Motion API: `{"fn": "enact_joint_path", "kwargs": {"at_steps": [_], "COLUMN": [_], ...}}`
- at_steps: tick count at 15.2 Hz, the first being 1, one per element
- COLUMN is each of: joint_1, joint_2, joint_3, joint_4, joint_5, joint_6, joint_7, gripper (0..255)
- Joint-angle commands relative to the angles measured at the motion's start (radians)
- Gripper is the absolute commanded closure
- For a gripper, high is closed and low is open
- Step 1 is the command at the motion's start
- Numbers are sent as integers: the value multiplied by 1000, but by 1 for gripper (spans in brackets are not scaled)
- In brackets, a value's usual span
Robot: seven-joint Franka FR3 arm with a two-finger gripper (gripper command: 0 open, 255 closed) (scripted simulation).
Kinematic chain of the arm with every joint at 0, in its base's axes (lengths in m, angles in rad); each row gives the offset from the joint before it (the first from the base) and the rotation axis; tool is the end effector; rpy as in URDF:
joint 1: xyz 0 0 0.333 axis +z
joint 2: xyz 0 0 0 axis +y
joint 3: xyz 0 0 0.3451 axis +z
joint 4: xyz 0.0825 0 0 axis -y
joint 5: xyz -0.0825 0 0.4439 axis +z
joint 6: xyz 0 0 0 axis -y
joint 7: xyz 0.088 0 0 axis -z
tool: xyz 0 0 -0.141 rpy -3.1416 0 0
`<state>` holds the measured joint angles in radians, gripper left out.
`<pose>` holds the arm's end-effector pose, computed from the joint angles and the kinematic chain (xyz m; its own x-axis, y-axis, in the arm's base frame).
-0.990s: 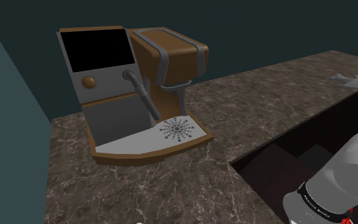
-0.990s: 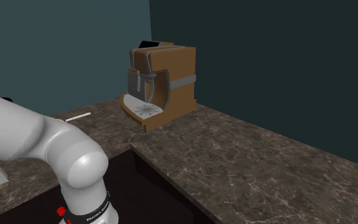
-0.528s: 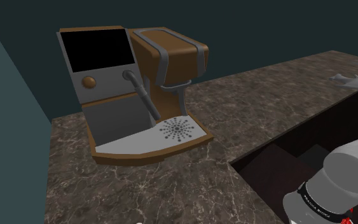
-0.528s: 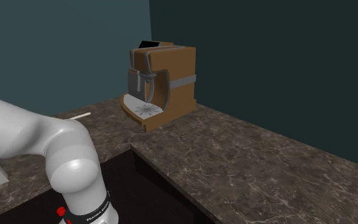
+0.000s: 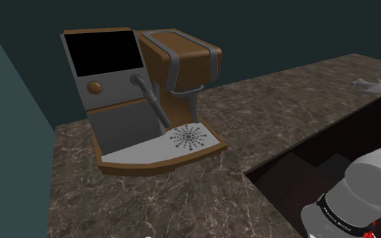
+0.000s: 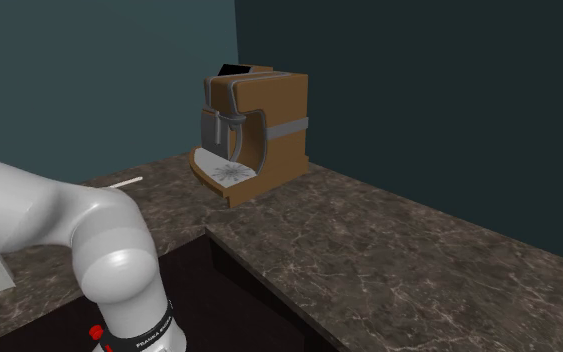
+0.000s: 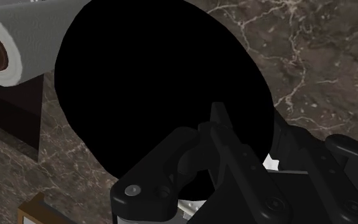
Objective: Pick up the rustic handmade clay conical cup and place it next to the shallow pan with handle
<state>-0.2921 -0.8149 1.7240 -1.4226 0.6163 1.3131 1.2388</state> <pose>-0.2160 0.6459 0.4576 0.9665 0.2399 0.0908 0.2024 -0.9306 0.3049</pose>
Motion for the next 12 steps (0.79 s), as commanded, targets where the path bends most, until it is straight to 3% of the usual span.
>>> {"fn": "enact_joint_path", "kwargs": {"at_steps": [1,12], "joint_1": [13,39], "joint_2": [-5,-52], "joint_3": [-1,32], "joint_4": [-30,-143], "joint_5": [4,47], "joint_6": [23,137], "joint_7": [-5,-24], "gripper": [255,255]}}
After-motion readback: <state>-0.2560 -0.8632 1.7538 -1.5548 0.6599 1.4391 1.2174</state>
